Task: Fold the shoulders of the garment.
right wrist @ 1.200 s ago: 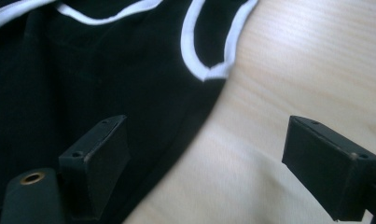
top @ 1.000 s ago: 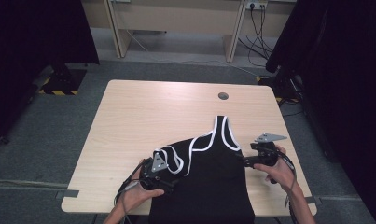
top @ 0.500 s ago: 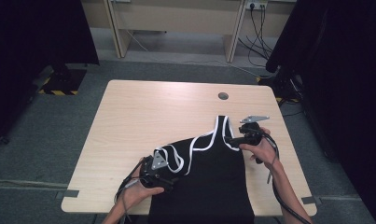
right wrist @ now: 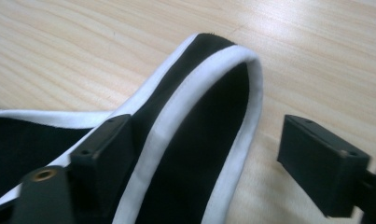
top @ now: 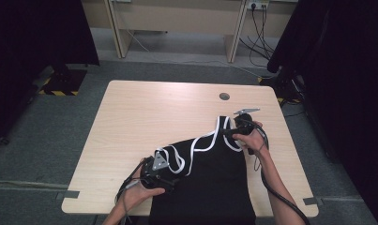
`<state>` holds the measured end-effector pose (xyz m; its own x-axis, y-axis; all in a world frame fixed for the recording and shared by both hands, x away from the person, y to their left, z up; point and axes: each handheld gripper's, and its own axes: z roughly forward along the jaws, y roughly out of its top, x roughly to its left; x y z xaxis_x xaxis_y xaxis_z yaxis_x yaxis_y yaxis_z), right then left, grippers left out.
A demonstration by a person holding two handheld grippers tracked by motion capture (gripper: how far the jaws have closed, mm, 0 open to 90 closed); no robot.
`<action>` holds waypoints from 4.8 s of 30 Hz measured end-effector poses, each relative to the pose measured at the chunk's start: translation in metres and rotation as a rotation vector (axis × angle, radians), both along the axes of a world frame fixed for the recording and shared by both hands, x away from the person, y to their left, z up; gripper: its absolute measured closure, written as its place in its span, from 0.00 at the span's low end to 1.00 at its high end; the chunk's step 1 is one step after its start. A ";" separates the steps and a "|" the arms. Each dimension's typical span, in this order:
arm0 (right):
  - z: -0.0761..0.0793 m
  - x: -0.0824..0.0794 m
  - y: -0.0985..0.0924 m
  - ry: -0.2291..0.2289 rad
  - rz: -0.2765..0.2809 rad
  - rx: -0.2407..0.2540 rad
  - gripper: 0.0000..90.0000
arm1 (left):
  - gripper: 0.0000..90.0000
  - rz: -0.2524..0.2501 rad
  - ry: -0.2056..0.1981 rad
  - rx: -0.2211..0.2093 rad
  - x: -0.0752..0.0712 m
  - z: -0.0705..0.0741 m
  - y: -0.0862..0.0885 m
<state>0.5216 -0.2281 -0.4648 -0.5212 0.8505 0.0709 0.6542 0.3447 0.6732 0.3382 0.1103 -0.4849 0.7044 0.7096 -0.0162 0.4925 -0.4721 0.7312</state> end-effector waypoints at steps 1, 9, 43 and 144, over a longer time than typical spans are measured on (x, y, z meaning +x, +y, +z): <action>-0.001 0.002 0.001 -0.002 0.005 -0.003 0.26 | 0.03 0.000 0.000 0.001 0.000 0.000 0.000; -0.004 0.012 0.002 -0.032 0.068 -0.008 0.81 | 0.03 0.000 0.000 -0.001 0.000 0.000 0.000; 0.032 -0.138 -0.027 -0.179 0.431 0.122 0.66 | 0.03 0.000 0.000 0.000 0.000 0.000 0.000; -0.013 -0.155 -0.045 -0.107 0.238 -0.007 0.33 | 0.18 -0.028 -0.016 -0.031 0.003 0.001 0.009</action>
